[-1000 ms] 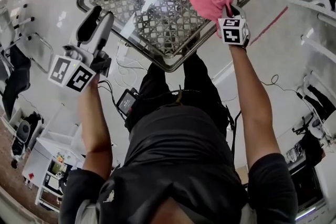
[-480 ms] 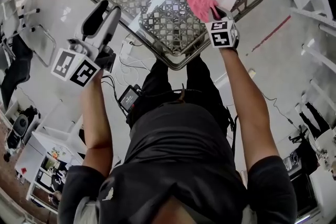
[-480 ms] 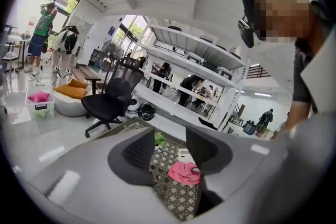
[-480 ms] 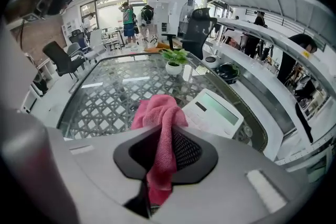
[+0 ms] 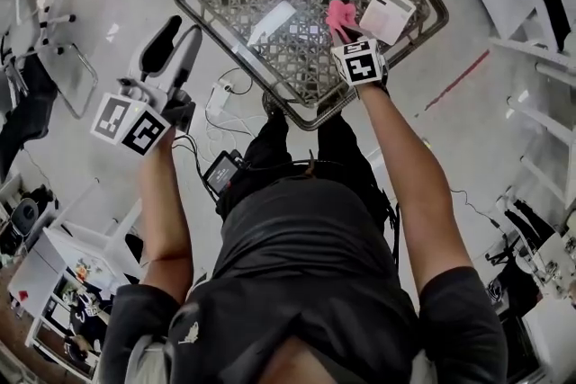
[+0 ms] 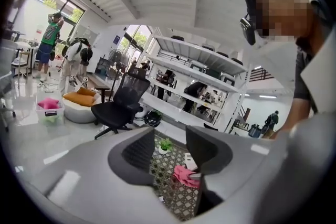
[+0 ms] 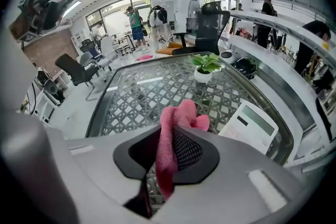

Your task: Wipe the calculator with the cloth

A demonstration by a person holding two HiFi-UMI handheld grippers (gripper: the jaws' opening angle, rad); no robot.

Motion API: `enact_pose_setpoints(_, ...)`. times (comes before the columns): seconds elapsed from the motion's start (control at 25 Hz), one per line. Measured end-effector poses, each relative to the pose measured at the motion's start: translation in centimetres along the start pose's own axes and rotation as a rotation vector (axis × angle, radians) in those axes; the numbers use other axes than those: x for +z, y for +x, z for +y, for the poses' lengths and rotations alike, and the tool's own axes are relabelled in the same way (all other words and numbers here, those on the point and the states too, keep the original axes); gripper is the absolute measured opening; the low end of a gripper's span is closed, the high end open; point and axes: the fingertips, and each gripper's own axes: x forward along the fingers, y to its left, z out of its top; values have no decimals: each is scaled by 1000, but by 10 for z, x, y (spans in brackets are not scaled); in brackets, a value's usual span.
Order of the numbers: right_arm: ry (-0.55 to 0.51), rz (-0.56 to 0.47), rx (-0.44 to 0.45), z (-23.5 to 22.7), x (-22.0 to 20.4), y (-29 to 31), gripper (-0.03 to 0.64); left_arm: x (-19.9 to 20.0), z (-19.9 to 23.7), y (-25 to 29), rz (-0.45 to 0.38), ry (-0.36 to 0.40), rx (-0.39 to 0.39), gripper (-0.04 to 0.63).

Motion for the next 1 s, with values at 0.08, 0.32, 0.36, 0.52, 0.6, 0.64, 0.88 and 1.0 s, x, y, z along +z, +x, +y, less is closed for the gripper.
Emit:
enact_pose_setpoints(0.08,8,-5,32,7,5,-2,51,4,2,-11,-14,2,11,221)
enact_pose_setpoints(0.32,45,-33,92,31,44,-38,98,38,14,-52,-61,5,36,221)
enact_pose_setpoints(0.36,50,-58,97,34,55,-49,107,44,15,-58,-72,8,36,221)
enact_pose_setpoints(0.52,56,-199,121,41,103,-102,118,66,14,-75,-113,21,35,221)
enact_pose_setpoints(0.6,67,-293,131,43,131,-135,118,74,14,-80,-128,27,27,221)
enact_pose_setpoints(0.64,74,-345,133,44,146,-155,118,77,14,-82,-134,29,22,221)
enact_pose_setpoints(0.88,24,-664,121,59,236,-296,118,105,14,-100,-178,69,-12,221)
enact_pose_setpoints(1.0,5,-792,113,68,263,-363,118,117,11,-108,-193,86,-22,221)
